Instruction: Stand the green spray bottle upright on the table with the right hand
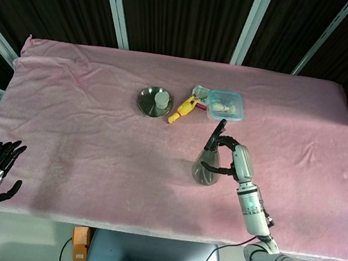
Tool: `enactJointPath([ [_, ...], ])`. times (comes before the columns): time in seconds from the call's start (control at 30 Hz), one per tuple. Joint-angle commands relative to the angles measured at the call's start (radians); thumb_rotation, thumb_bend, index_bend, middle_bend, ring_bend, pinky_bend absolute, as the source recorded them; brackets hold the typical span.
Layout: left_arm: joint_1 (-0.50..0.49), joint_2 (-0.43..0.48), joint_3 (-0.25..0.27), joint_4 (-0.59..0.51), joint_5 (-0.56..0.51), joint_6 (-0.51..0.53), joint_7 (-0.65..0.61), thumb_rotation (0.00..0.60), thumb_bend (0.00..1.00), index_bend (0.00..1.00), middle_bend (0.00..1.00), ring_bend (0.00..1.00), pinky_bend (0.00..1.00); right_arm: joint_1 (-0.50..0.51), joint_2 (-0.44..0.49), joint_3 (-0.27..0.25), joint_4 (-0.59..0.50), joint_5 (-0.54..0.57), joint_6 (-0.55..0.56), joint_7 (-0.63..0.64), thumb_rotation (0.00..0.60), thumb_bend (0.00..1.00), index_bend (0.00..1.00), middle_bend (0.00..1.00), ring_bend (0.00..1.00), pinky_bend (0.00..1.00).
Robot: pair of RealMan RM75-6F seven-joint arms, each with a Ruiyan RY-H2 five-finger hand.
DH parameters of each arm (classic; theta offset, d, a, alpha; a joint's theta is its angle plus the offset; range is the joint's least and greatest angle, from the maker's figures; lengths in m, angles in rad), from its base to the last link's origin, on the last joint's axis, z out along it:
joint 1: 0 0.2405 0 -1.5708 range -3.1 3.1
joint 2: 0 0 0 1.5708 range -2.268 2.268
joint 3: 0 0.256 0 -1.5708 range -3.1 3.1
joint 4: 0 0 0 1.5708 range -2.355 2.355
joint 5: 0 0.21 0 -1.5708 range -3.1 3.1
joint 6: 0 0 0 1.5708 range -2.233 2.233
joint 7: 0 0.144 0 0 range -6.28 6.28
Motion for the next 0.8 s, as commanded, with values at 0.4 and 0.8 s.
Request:
enactJointPath([
  [0.4,-0.006,-0.001,0.000,-0.002,0.001,-0.009,0.000,0.600,0.39,0.00,0.00,0.00,0.02,-0.038,0.086,-0.026,-0.106,-0.026,-0.014,-0.068,0.600,0.25,0.24,0.30,0.16,0.37],
  [0.8,-0.007,-0.002,0.002,-0.005,0.004,-0.009,0.006,0.600,0.39,0.00,0.00,0.00,0.02,-0.116,0.226,-0.079,-0.272,-0.091,0.067,-0.135,0.600,0.25,0.06,0.22,0.09,0.29],
])
